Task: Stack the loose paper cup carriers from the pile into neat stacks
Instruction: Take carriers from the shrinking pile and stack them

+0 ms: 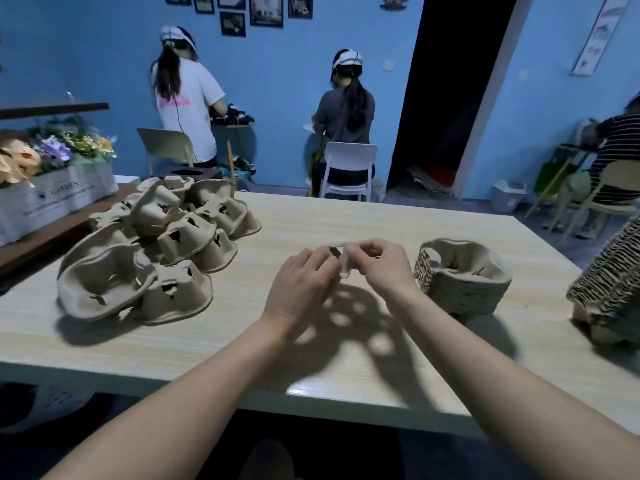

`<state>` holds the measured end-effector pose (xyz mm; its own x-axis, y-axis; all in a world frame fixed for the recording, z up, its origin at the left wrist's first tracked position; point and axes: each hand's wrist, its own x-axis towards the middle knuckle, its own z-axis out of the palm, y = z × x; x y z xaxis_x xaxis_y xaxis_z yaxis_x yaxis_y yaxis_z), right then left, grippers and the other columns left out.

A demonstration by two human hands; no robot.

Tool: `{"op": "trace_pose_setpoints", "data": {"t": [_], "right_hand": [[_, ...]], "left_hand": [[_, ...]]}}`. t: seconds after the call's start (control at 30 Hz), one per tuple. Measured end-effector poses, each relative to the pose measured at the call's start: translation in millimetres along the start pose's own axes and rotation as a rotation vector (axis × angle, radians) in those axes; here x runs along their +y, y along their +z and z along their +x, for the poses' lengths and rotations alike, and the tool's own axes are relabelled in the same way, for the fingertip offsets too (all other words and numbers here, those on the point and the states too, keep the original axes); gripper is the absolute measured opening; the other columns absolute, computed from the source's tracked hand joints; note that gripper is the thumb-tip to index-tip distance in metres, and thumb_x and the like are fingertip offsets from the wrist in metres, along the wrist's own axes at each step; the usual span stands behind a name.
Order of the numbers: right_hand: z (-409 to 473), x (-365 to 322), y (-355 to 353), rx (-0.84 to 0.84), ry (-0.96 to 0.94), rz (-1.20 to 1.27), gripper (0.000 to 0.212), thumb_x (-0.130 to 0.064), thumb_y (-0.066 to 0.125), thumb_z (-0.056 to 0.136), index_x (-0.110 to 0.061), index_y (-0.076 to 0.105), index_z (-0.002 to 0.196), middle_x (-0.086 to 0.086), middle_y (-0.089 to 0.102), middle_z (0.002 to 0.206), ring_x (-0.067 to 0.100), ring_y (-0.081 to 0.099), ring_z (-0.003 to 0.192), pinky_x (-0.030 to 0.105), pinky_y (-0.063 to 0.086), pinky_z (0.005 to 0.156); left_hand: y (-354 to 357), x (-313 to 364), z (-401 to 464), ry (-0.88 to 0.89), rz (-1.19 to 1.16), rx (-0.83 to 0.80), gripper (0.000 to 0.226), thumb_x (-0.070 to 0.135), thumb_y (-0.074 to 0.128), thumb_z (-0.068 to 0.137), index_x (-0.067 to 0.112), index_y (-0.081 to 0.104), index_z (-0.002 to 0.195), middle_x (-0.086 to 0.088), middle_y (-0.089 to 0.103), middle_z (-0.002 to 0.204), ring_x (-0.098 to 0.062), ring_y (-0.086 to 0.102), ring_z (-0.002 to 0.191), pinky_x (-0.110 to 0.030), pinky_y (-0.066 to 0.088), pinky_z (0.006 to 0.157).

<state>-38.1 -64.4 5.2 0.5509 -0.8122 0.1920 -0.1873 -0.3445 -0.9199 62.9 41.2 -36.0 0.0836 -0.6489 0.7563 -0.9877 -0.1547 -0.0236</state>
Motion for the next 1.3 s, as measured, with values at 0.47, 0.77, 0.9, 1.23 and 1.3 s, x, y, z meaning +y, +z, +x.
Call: {"op": "trace_pose_setpoints", "data": {"t": [0.47, 0.77, 0.9, 1.23, 1.3], "right_hand": [[-6.9, -14.6, -64.9, 0.105, -0.102, -0.13, 0.028, -0.024, 0.059, 0.091, -0.009, 0.06, 0.115, 0.003, 0.063, 0.1, 0.014, 0.056, 0.09, 0.031, 0.047, 0.084], [-9.6, -22.1, -114.5, 0.307, -0.152, -0.115, 0.016, -0.017, 0.063, 0.086, -0.015, 0.054, 0.099, -0.006, 0.057, 0.077, 0.017, 0.058, 0.08, 0.037, 0.051, 0.076], [-11.1, -14.3, -141.6, 0.419, -0.118, -0.108, 0.008, -0.02, 0.061, 0.088, -0.014, 0.058, 0.092, -0.008, 0.057, 0.076, 0.013, 0.056, 0.075, 0.03, 0.048, 0.071], [-14.1, 14.8, -166.8, 0.433, -0.014, -0.078, 0.019, -0.01, 0.059, 0.087, 0.008, 0.067, 0.09, 0.018, 0.07, 0.103, 0.033, 0.062, 0.101, 0.048, 0.047, 0.096], [-15.5, 19.5, -168.3, 0.426, -0.02, -0.085, 0.023, -0.009, 0.058, 0.088, 0.012, 0.064, 0.093, 0.021, 0.068, 0.107, 0.036, 0.06, 0.104, 0.05, 0.046, 0.097]], "left_hand": [[-22.8, 18.0, 54.2, -0.719, -0.819, 0.201, 0.011, 0.012, 0.061, 0.089, 0.016, 0.056, 0.079, 0.003, 0.058, 0.074, -0.013, 0.052, 0.069, -0.021, 0.043, 0.066], [-22.0, 59.5, 80.1, -0.73, -1.127, 0.087, 0.016, 0.013, 0.059, 0.091, 0.021, 0.054, 0.104, -0.001, 0.063, 0.094, -0.021, 0.062, 0.086, -0.037, 0.055, 0.08], [-15.7, 81.8, 90.4, -0.66, -1.089, -0.005, 0.023, 0.008, 0.059, 0.091, 0.016, 0.058, 0.112, -0.006, 0.065, 0.094, -0.021, 0.064, 0.087, -0.031, 0.057, 0.076], [9.6, 114.2, 110.5, -0.692, -1.025, -0.057, 0.033, 0.01, 0.066, 0.086, 0.0, 0.063, 0.117, -0.003, 0.068, 0.096, -0.014, 0.064, 0.09, -0.031, 0.055, 0.087], [14.2, 117.9, 109.0, -0.684, -0.989, -0.071, 0.032, 0.013, 0.067, 0.086, 0.002, 0.064, 0.116, 0.002, 0.067, 0.092, -0.013, 0.064, 0.091, -0.033, 0.053, 0.09]]}}
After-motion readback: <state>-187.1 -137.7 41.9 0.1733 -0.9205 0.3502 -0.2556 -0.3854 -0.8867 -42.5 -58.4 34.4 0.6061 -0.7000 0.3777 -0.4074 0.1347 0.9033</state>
